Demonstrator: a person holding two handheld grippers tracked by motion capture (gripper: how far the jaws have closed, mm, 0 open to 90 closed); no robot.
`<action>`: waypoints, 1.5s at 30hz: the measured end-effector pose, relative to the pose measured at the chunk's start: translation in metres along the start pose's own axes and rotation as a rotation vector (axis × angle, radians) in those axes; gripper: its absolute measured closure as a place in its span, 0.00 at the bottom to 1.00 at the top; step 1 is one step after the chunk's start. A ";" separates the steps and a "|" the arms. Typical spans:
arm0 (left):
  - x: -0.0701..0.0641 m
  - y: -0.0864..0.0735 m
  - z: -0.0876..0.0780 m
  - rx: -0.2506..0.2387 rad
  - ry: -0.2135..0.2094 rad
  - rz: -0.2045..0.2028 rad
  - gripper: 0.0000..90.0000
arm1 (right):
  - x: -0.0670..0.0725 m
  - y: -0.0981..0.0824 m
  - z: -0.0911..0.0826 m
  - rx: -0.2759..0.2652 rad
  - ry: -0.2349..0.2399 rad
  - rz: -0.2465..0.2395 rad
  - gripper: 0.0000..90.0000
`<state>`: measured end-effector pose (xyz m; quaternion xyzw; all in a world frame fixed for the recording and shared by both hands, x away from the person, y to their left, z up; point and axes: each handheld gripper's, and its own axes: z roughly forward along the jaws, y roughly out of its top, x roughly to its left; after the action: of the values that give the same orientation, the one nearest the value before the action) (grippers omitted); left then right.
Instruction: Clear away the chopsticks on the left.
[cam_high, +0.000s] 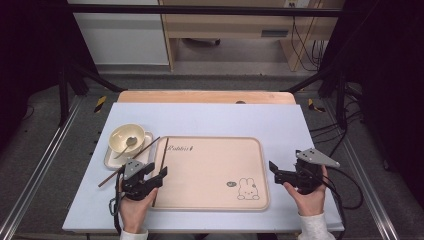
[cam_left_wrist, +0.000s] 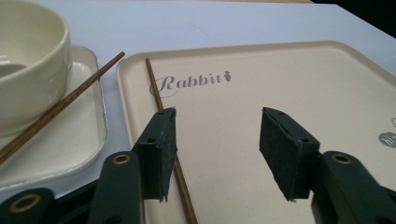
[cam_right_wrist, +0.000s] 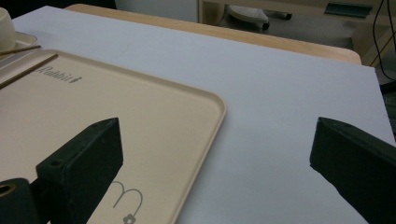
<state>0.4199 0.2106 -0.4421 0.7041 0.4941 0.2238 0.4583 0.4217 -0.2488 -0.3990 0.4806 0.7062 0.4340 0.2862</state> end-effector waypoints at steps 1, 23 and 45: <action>0.001 0.002 -0.001 0.003 -0.008 0.012 0.47 | 0.000 0.000 0.000 0.000 0.000 0.001 0.03; 0.031 0.013 -0.024 0.037 -0.057 0.220 0.33 | 0.001 0.000 0.000 0.002 -0.001 -0.007 0.03; 0.072 -0.002 -0.039 0.097 -0.020 0.234 0.25 | 0.002 -0.001 0.002 0.012 0.001 -0.014 0.03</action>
<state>0.4184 0.2921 -0.4346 0.7805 0.4143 0.2444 0.3993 0.4220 -0.2461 -0.4012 0.4771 0.7124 0.4278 0.2861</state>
